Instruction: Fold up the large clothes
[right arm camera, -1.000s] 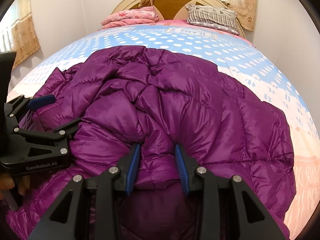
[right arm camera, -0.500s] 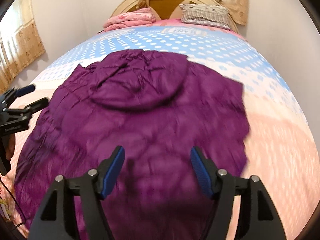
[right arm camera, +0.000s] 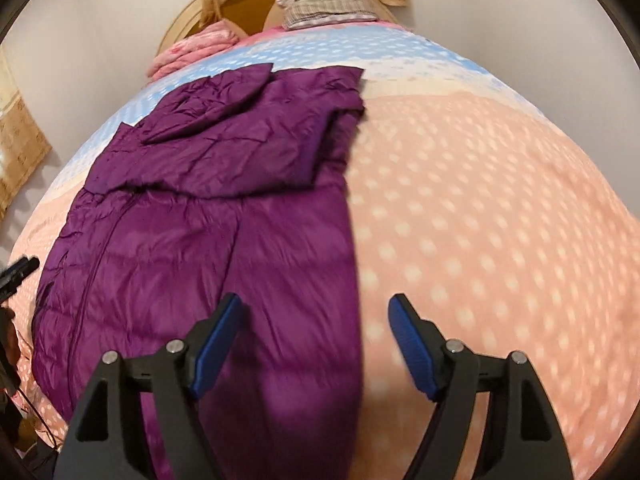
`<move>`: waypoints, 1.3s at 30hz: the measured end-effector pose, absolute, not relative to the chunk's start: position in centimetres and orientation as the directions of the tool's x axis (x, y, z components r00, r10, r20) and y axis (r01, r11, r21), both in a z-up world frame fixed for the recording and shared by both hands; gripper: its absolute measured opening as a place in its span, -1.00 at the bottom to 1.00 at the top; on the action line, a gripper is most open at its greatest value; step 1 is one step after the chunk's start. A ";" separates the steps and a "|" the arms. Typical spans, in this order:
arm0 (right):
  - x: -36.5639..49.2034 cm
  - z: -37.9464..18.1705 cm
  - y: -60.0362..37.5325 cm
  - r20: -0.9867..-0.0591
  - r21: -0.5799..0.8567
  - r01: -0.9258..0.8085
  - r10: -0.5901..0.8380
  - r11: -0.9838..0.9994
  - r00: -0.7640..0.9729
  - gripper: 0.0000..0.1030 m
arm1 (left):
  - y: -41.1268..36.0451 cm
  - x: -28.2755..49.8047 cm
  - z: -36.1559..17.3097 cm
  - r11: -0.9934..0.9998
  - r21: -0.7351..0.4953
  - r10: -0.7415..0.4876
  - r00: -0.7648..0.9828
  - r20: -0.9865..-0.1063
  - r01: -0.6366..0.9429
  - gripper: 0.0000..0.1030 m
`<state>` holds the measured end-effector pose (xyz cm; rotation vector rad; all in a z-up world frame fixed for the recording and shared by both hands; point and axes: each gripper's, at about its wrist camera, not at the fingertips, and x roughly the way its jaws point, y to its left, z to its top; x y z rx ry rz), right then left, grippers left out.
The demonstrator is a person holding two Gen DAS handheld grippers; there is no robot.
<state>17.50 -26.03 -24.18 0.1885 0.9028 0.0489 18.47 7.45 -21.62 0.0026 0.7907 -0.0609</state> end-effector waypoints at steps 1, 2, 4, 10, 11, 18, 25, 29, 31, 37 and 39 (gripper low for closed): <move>16.7 -24.2 -26.0 -0.774 0.192 0.042 0.126 0.980 0.621 0.51 | 7.4 17.8 -21.9 0.998 -0.028 -0.059 0.699 -0.713 0.055 0.82; 16.2 -24.3 -25.9 -0.774 0.196 0.044 0.127 0.980 0.620 0.51 | 7.4 17.1 -22.1 0.998 -0.031 -0.062 0.700 -0.712 0.057 0.82; 15.2 -24.7 -25.6 -0.776 0.198 0.047 0.127 0.979 0.617 0.52 | 7.3 16.2 -22.5 0.998 -0.027 -0.060 0.696 -0.715 0.058 0.82; 10.9 -25.6 -24.2 -0.776 0.208 0.042 0.139 0.977 0.615 0.52 | 7.6 13.5 -23.8 0.995 -0.079 -0.099 0.672 -0.734 0.061 0.82; 10.4 -25.7 -24.0 -0.778 0.209 0.041 0.141 0.977 0.612 0.52 | 7.5 13.1 -24.0 0.994 -0.086 -0.109 0.669 -0.735 0.068 0.82; 8.8 -26.3 -23.3 -0.799 0.206 0.033 0.149 0.978 0.582 0.26 | 6.7 12.3 -24.6 0.983 -0.144 -0.182 0.642 -0.744 0.112 0.51; 8.5 -26.4 -23.0 -0.781 0.252 -0.003 0.205 0.968 0.591 -0.73 | 6.6 11.8 -23.8 0.974 -0.166 -0.227 0.642 -0.733 0.155 -0.68; 8.1 -25.6 -23.3 -0.745 0.318 -0.015 0.259 0.948 0.615 -0.84 | 7.0 11.2 -22.7 0.973 -0.160 -0.230 0.666 -0.710 0.166 -0.92; 7.7 -24.5 -23.5 -0.719 0.342 -0.031 0.283 0.939 0.635 -0.85 | 7.3 10.6 -21.4 0.970 -0.164 -0.241 0.686 -0.686 0.177 -0.93; 5.2 -20.6 -23.9 -0.649 0.378 -0.081 0.326 0.922 0.687 -0.87 | 8.3 7.7 -16.6 0.960 -0.176 -0.280 0.746 -0.605 0.217 -0.94; 4.0 -19.0 -23.9 -0.622 0.379 -0.105 0.338 0.919 0.707 -0.87 | 8.9 6.5 -15.2 0.956 -0.187 -0.292 0.759 -0.582 0.225 -0.94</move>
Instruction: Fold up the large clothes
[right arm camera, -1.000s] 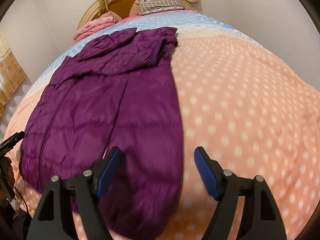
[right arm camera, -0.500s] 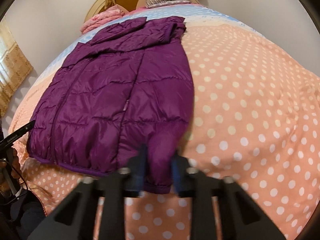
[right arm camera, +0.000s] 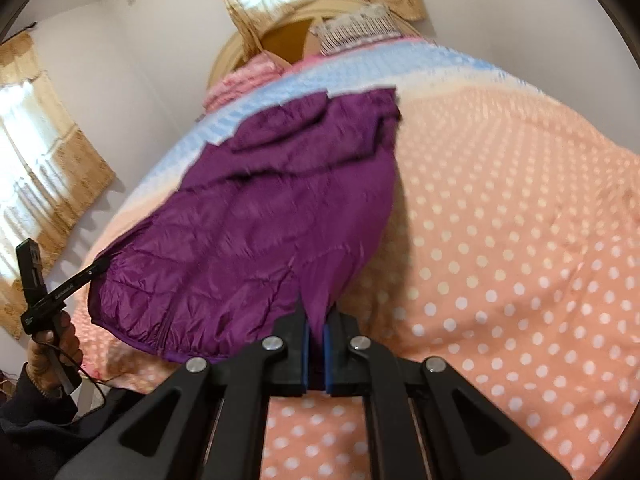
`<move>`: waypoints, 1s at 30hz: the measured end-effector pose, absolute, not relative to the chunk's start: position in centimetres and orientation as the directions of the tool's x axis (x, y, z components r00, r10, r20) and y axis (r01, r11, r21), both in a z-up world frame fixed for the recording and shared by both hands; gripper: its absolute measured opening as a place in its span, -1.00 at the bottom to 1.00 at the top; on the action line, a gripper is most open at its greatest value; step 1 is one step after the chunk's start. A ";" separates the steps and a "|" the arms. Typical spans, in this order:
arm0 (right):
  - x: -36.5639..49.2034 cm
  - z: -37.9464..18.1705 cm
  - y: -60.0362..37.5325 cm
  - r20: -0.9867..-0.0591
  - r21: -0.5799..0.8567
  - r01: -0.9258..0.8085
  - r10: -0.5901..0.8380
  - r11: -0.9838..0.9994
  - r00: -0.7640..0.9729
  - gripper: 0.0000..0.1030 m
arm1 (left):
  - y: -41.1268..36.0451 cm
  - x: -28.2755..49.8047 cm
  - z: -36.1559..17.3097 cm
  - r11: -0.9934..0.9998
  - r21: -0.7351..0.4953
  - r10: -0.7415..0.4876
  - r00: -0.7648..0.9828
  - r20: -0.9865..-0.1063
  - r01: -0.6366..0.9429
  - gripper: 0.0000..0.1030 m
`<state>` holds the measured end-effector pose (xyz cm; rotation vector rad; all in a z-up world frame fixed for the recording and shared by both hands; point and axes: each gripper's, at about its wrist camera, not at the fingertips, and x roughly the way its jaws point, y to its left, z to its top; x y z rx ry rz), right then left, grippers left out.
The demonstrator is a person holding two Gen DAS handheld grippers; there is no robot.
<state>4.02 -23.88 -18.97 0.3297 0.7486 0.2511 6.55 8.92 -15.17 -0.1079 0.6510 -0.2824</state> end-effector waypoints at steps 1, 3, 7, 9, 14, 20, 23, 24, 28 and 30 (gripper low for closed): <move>3.4 -18.2 -23.8 -0.608 0.378 -0.118 0.342 0.918 0.717 -0.87 | 9.2 5.9 -14.4 0.955 -0.190 -0.297 0.766 -0.570 0.229 -0.94; 2.4 -16.9 -23.9 -0.584 0.378 -0.132 0.346 0.916 0.734 -0.87 | 9.7 4.8 -12.9 0.950 -0.203 -0.312 0.772 -0.554 0.238 -0.95; 0.6 -13.5 -24.2 -0.521 0.394 -0.165 0.368 0.904 0.770 -0.87 | 10.2 1.7 -9.2 0.938 -0.212 -0.344 0.800 -0.492 0.273 -0.95; -0.4 -11.2 -24.2 -0.472 0.389 -0.193 0.375 0.901 0.798 -0.87 | 10.5 0.6 -7.7 0.933 -0.218 -0.357 0.811 -0.463 0.286 -0.95; 0.2 -6.9 -24.3 -0.361 0.353 -0.248 0.376 0.902 0.853 -0.87 | 11.1 1.9 -6.5 0.935 -0.198 -0.353 0.834 -0.424 0.295 -0.95; 12.3 -9.7 -26.3 -0.394 0.363 -0.174 0.320 0.916 0.861 -0.87 | 11.5 13.7 -11.0 0.942 -0.231 -0.329 0.799 -0.504 0.242 -0.94; 18.0 -12.1 -27.2 -0.435 0.408 -0.123 0.311 0.904 0.845 -0.88 | 11.3 19.5 -13.1 0.943 -0.245 -0.328 0.769 -0.549 0.227 -0.86; 20.4 -13.0 -27.4 -0.450 0.408 -0.101 0.296 0.907 0.843 -0.88 | 11.4 21.4 -13.9 0.947 -0.254 -0.313 0.758 -0.573 0.199 -0.86; 25.9 -15.8 -28.1 -0.506 0.422 -0.039 0.271 0.906 0.819 -0.88 | 11.9 24.9 -14.8 0.933 -0.317 -0.335 0.735 -0.589 0.171 -0.78; 27.7 -16.9 -28.4 -0.529 0.417 -0.011 0.253 0.909 0.810 -0.88 | 12.5 25.6 -14.4 0.920 -0.360 -0.344 0.754 -0.559 0.153 -0.73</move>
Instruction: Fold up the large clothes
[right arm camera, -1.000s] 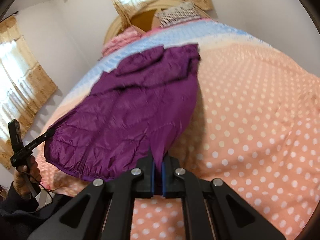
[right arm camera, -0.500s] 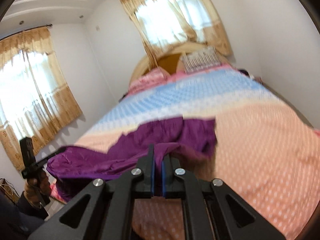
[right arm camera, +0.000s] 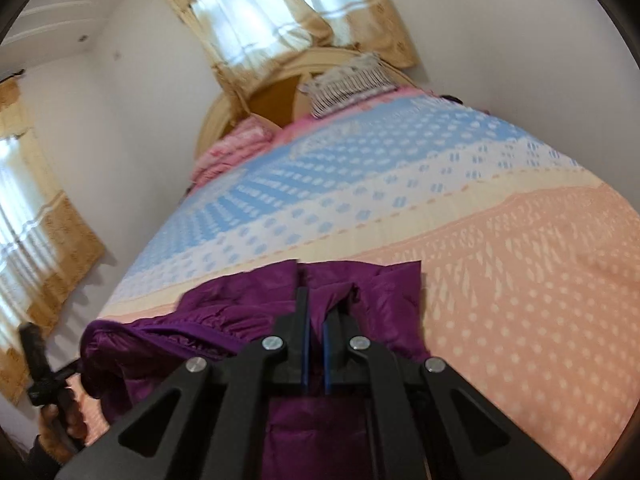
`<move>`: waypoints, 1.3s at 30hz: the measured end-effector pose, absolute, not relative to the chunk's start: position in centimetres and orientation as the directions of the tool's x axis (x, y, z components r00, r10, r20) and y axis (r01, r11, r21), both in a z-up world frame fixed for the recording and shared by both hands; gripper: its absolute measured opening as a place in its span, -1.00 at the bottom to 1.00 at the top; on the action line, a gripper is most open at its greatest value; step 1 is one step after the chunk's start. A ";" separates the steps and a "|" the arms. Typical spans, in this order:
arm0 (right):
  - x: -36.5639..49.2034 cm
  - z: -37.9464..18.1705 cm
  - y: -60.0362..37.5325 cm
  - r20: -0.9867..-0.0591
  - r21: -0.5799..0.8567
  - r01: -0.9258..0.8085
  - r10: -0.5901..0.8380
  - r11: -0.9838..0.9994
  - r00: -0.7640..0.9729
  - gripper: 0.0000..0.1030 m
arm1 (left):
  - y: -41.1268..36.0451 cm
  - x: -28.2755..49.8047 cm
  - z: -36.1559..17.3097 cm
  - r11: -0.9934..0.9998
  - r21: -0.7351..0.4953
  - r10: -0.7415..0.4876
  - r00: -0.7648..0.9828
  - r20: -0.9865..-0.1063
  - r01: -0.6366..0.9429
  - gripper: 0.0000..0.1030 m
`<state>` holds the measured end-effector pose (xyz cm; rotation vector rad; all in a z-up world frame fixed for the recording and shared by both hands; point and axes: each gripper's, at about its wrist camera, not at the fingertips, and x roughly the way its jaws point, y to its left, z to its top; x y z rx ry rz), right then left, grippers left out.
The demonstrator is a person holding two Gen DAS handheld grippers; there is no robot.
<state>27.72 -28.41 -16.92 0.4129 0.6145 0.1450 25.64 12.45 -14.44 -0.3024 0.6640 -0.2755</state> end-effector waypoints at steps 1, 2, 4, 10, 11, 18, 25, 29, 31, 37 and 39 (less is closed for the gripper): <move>28.2 -17.4 -28.8 -0.539 0.415 -0.001 0.246 0.910 0.806 -0.88 | 12.4 25.6 -14.1 0.925 -0.354 -0.325 0.773 -0.544 0.139 -0.63; 28.6 -17.8 -28.9 -0.549 0.412 0.007 0.241 0.911 0.801 -0.87 | 12.5 25.5 -13.6 0.939 -0.326 -0.279 0.799 -0.533 0.111 -0.35; 29.9 -18.8 -29.0 -0.567 0.411 0.020 0.239 0.911 0.788 -0.87 | 12.7 25.4 -13.0 0.957 -0.283 -0.198 0.846 -0.496 0.058 0.48; 33.9 -20.6 -29.1 -0.600 0.414 0.073 0.212 0.907 0.771 -0.65 | 12.3 27.4 -14.1 0.966 -0.251 -0.071 0.857 -0.510 -0.069 0.81; 34.6 -20.7 -28.9 -0.598 0.420 0.069 0.219 0.905 0.771 -0.32 | 11.6 27.7 -14.2 0.967 -0.243 -0.064 0.855 -0.515 -0.074 0.81; 33.0 -17.5 -26.9 -0.566 0.341 0.134 0.089 0.930 0.820 0.71 | 6.0 27.3 -13.4 0.994 -0.086 0.017 0.886 -0.463 -0.064 0.82; 30.4 -18.2 -15.3 -0.598 0.207 -0.122 0.225 0.971 0.769 0.23 | 2.2 30.7 -16.1 0.985 0.132 0.164 0.866 -0.472 -0.115 0.82; 32.3 -20.7 -14.5 -0.628 0.121 -0.081 0.140 0.989 0.765 0.18 | 4.5 33.5 -19.1 0.976 0.111 0.218 0.793 -0.569 -0.188 0.82; 33.2 -22.1 -15.3 -0.644 0.103 -0.040 0.097 0.994 0.759 0.19 | 5.9 34.5 -20.9 0.976 0.056 0.199 0.749 -0.632 -0.212 0.82; 33.8 -23.6 -16.2 -0.656 0.112 -0.020 0.089 0.994 0.749 0.19 | 7.0 36.0 -23.2 0.978 0.002 0.149 0.691 -0.707 -0.209 0.82; 34.0 -23.8 -16.1 -0.664 0.116 -0.019 0.092 0.993 0.742 0.23 | 7.3 36.3 -23.6 0.977 -0.006 0.144 0.679 -0.719 -0.214 0.82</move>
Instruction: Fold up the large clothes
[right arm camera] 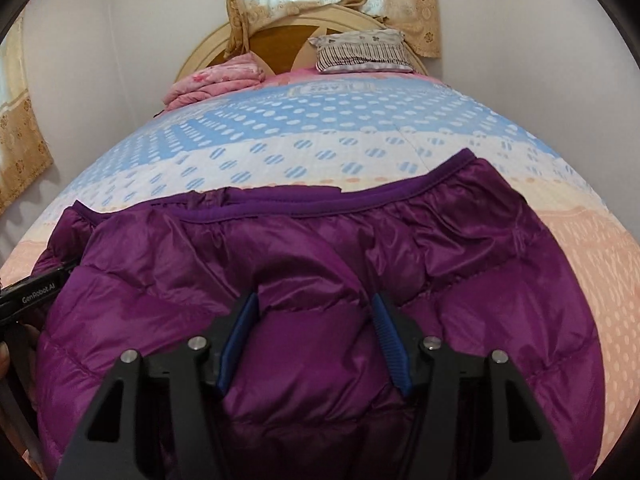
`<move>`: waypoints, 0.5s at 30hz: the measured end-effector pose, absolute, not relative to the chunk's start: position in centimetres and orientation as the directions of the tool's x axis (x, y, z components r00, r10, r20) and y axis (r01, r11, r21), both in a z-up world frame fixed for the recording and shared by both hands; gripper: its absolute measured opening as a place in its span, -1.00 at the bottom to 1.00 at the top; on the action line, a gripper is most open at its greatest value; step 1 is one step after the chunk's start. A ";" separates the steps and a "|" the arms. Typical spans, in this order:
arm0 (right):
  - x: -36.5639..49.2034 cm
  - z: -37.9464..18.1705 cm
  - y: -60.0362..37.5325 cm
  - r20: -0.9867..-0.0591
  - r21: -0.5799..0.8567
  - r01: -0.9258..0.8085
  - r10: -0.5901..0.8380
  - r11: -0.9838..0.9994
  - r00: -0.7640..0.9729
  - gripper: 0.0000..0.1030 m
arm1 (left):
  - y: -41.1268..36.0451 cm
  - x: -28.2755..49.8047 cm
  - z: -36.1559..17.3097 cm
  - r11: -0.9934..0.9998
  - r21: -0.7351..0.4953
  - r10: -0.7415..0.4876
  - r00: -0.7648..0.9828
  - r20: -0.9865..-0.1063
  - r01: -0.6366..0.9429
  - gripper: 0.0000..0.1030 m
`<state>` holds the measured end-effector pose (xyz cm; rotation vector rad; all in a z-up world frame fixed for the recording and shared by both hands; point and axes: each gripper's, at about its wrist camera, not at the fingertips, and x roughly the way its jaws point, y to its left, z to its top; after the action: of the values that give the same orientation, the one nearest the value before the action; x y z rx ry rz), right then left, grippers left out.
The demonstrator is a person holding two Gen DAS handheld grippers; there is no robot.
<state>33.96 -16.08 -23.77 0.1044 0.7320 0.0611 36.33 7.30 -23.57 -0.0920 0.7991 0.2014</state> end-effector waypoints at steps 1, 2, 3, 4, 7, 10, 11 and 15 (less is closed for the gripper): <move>34.1 -23.9 -16.2 -0.667 0.122 -0.017 0.094 0.992 0.739 0.23 | 7.4 36.4 -23.7 0.977 -0.011 0.140 0.675 -0.724 -0.215 0.83; 34.2 -23.9 -16.2 -0.670 0.128 -0.014 0.097 0.992 0.736 0.23 | 7.5 36.5 -23.8 0.976 -0.017 0.135 0.670 -0.730 -0.215 0.84; 34.3 -24.0 -16.2 -0.672 0.132 -0.013 0.099 0.991 0.734 0.23 | 7.4 36.4 -23.9 0.976 -0.022 0.131 0.666 -0.734 -0.216 0.84; 34.3 -24.1 -16.2 -0.674 0.134 -0.012 0.100 0.991 0.732 0.24 | 7.3 36.3 -24.0 0.976 -0.025 0.129 0.664 -0.736 -0.217 0.85; 34.5 -24.3 -16.1 -0.683 0.131 -0.013 0.100 0.991 0.723 0.27 | 7.4 36.1 -24.1 0.975 -0.031 0.123 0.656 -0.744 -0.218 0.87; 34.9 -24.6 -15.8 -0.695 0.126 -0.013 0.097 0.992 0.712 0.30 | 7.4 36.4 -24.3 0.975 -0.030 0.124 0.649 -0.751 -0.221 0.88; 35.0 -24.7 -15.7 -0.699 0.123 -0.012 0.095 0.992 0.709 0.31 | 7.4 36.4 -24.3 0.975 -0.027 0.127 0.648 -0.751 -0.222 0.88; 35.3 -24.9 -15.5 -0.711 0.112 -0.008 0.086 0.994 0.698 0.34 | 7.3 36.6 -24.3 0.975 -0.016 0.135 0.642 -0.754 -0.223 0.89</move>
<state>35.33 -15.46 -24.88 0.1026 0.7966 0.0526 36.58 7.25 -24.35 -0.1108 0.8495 0.2040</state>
